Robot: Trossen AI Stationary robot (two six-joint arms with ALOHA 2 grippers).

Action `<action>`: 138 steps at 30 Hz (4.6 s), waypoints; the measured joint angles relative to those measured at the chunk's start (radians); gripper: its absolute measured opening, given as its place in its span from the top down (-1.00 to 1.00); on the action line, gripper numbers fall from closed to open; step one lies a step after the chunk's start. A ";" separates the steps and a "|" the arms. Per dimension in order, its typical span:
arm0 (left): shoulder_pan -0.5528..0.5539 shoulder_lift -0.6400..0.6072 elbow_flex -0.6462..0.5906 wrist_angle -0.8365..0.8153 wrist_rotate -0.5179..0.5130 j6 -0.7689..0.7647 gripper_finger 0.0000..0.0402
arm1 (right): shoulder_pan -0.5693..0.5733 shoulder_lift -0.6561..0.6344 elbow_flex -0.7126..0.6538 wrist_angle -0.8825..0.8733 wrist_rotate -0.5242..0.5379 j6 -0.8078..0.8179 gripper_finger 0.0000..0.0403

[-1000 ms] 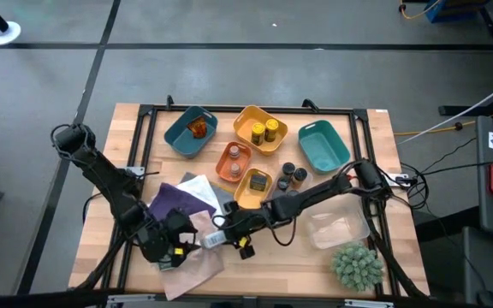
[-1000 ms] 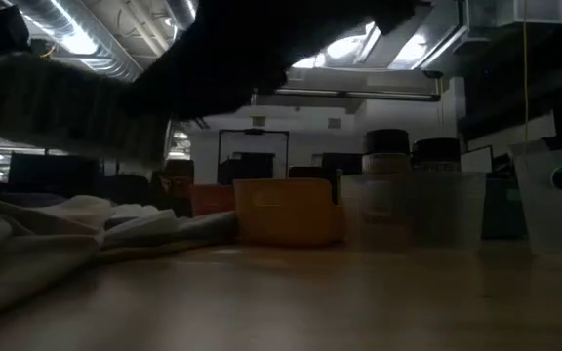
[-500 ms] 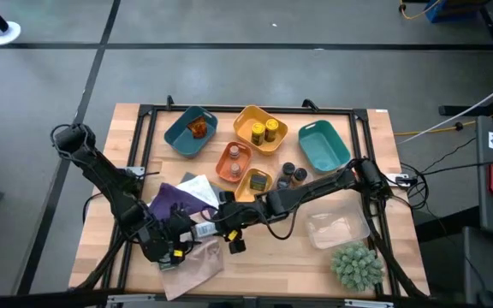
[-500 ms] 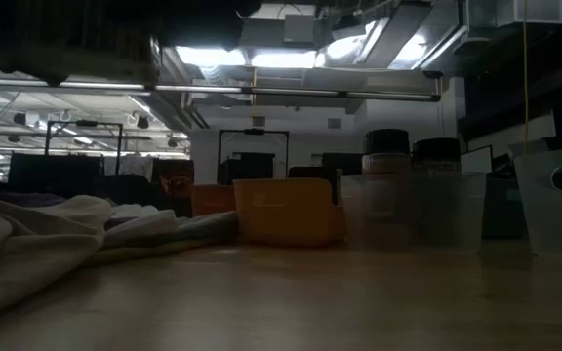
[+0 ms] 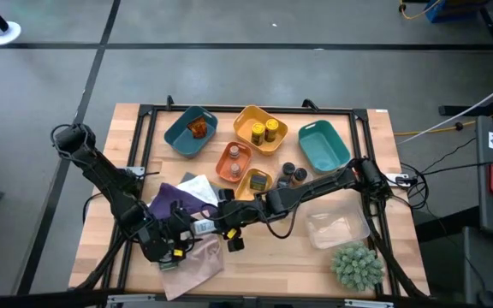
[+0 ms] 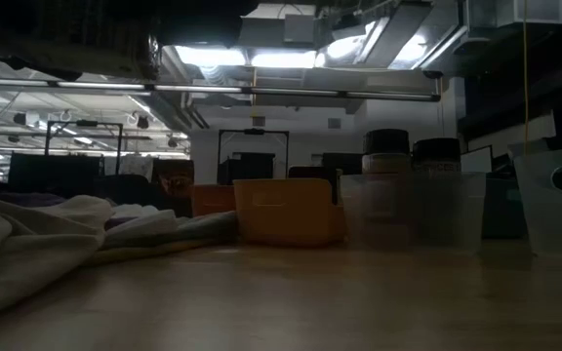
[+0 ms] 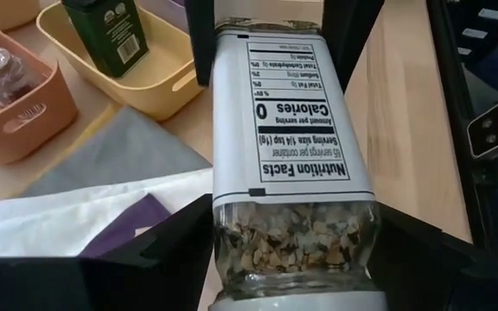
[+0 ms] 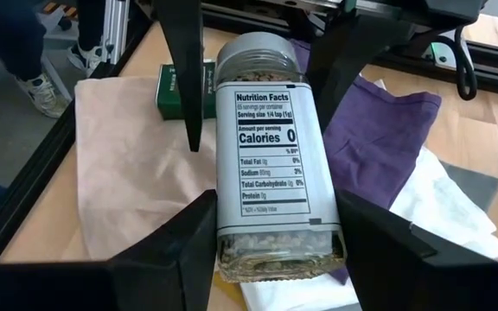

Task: Sort spices by type
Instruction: Put the white seasoning bottle into the green bin

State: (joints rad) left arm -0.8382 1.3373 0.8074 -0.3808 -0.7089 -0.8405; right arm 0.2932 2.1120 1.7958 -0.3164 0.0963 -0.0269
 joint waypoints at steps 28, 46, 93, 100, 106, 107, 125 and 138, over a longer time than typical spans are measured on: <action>0.016 0.001 0.000 0.008 -0.034 -0.076 0.07 | 0.001 -0.001 0.005 -0.037 -0.006 -0.013 -0.37; 0.326 0.001 0.000 0.256 0.188 0.209 0.07 | 0.009 -0.122 0.283 -0.909 0.261 0.034 -0.43; 1.017 0.724 0.821 0.340 0.744 0.881 0.07 | 0.125 -0.930 -0.572 -1.235 0.976 0.921 -0.42; 1.041 0.820 0.933 0.354 0.786 0.915 0.07 | 0.123 -1.163 -0.730 -1.081 1.028 0.910 -0.42; 1.040 0.862 0.977 0.396 0.790 0.925 0.07 | 0.124 -1.305 -0.907 -0.894 1.037 0.900 -0.42; 1.040 0.865 0.979 0.406 0.790 0.924 0.07 | 0.123 -1.323 -0.930 -0.860 1.037 0.882 -0.42; 0.999 0.866 0.979 0.429 0.788 0.936 0.07 | 0.104 -1.350 -1.027 -0.590 1.035 0.650 -0.42; 1.001 0.868 0.977 0.434 0.780 0.926 0.08 | -0.054 -1.235 -1.026 -0.603 0.892 0.651 -0.42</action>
State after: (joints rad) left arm 0.1631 2.2051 1.7840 0.0532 0.0708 0.0860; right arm 0.2391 0.8769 0.7700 -0.9189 0.9880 0.6242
